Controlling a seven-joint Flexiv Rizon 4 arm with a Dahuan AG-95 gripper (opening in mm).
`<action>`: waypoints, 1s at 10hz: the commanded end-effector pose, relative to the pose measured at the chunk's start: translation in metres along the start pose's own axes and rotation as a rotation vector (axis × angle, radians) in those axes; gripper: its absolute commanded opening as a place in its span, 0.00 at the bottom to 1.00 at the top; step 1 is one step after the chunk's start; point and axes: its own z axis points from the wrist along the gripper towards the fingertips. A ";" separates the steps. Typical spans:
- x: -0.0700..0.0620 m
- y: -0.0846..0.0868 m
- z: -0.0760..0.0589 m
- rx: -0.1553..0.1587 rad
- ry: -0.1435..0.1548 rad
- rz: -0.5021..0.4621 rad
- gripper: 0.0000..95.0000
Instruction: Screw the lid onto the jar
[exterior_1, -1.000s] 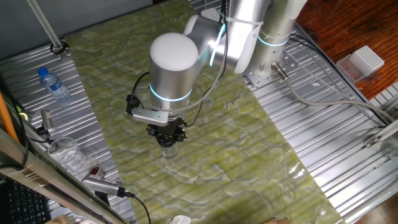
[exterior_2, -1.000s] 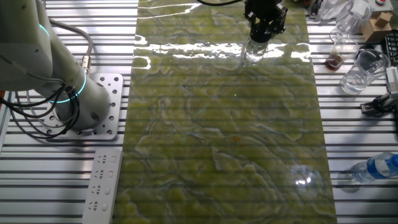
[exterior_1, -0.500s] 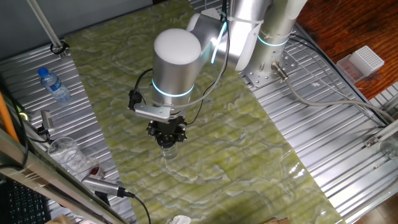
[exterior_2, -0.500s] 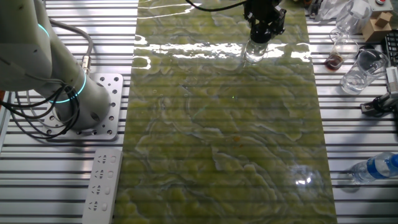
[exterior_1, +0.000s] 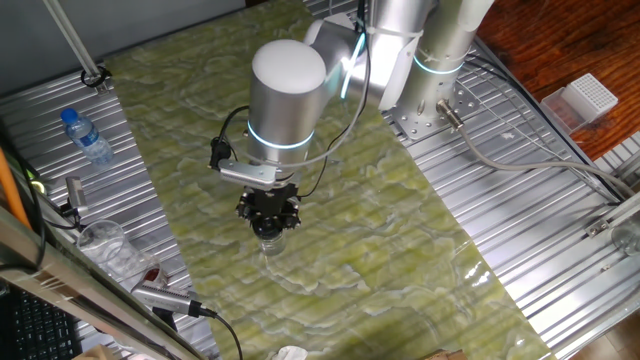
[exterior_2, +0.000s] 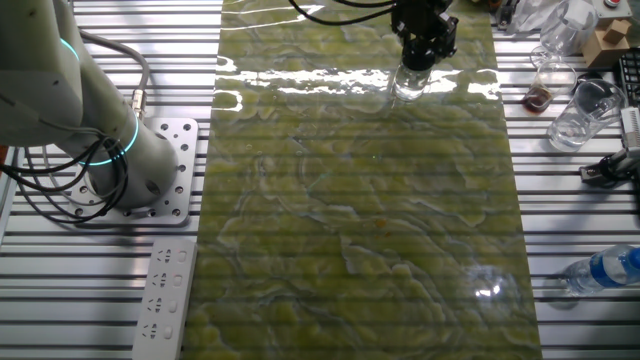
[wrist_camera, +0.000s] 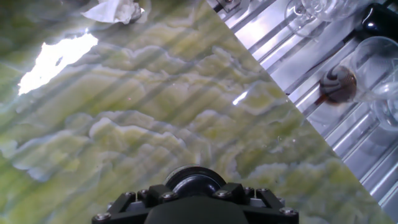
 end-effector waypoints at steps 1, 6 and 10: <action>0.000 0.000 -0.001 0.001 -0.001 -0.001 0.60; 0.000 0.000 0.002 -0.002 -0.006 0.009 0.60; 0.001 0.000 0.006 -0.005 -0.006 0.012 0.60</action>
